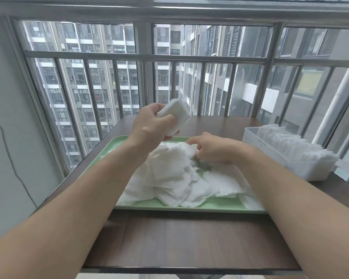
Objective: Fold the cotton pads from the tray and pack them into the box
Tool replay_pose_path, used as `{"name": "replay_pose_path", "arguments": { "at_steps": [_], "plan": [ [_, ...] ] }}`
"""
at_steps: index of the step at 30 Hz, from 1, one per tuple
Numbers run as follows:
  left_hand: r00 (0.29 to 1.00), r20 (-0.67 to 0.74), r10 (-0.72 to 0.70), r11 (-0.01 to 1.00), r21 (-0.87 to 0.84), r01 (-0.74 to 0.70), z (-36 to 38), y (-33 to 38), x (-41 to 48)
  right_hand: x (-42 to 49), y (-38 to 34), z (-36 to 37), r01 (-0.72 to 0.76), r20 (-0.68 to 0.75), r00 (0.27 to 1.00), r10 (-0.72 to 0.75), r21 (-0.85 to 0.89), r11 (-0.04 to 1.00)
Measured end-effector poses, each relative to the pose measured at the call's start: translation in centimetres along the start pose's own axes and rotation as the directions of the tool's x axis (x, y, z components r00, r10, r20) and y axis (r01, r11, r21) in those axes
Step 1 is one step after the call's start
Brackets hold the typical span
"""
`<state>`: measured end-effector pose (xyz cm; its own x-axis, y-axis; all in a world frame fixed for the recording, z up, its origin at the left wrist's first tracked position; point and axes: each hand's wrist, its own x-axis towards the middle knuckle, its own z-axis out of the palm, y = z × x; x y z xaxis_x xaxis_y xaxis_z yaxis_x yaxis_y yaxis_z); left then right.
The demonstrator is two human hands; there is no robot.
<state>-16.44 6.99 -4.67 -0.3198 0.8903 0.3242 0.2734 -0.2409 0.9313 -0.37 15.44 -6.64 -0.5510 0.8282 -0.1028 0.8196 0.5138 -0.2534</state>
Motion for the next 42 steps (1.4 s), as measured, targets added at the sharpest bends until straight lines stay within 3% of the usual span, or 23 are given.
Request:
{"name": "replay_pose_path", "arguments": {
  "at_steps": [6,8,11,13,20,23,29,34,42],
  "plan": [
    [1.000,0.005,-0.011,1.000,0.004,0.011,-0.1,0.1,-0.1,0.1,1.3,-0.5,0.019,-0.166,0.986,0.000,0.115,0.993],
    [1.000,0.003,-0.013,1.000,0.003,0.013,-0.1,0.1,-0.1,-0.1,1.9,-1.1,0.020,-0.239,0.970,0.037,0.230,0.973],
    [1.000,0.012,-0.013,1.000,-0.004,0.013,-0.1,0.1,-0.1,-0.8,2.2,-1.9,0.061,-0.265,0.960,0.086,0.501,0.863],
    [1.000,0.022,-0.013,1.000,-0.004,0.013,-0.2,0.0,-0.2,-1.4,2.2,-2.4,0.140,-0.265,0.963,0.035,0.610,0.780],
    [0.998,0.013,-0.063,0.996,-0.057,0.063,-0.2,-0.1,-0.1,-2.4,0.7,-3.2,0.343,-0.305,0.939,-0.158,0.816,0.465],
    [0.996,0.032,-0.089,0.988,-0.124,0.092,-0.1,-0.2,0.0,-2.6,0.3,-3.5,0.386,-0.332,0.922,-0.201,0.837,0.388],
    [0.990,0.126,-0.059,0.984,-0.161,0.079,0.2,-0.4,0.3,-2.6,0.1,-3.6,0.397,-0.343,0.915,-0.211,0.854,0.336],
    [0.983,0.181,-0.021,0.986,-0.160,0.050,0.2,-0.3,0.1,-2.7,0.2,-3.5,0.398,-0.329,0.916,-0.229,0.818,0.415],
    [0.979,0.204,0.014,0.995,-0.104,0.008,0.2,-0.8,0.4,-2.4,-0.1,-3.2,0.462,-0.437,0.881,-0.180,0.717,0.522]
  ]
}}
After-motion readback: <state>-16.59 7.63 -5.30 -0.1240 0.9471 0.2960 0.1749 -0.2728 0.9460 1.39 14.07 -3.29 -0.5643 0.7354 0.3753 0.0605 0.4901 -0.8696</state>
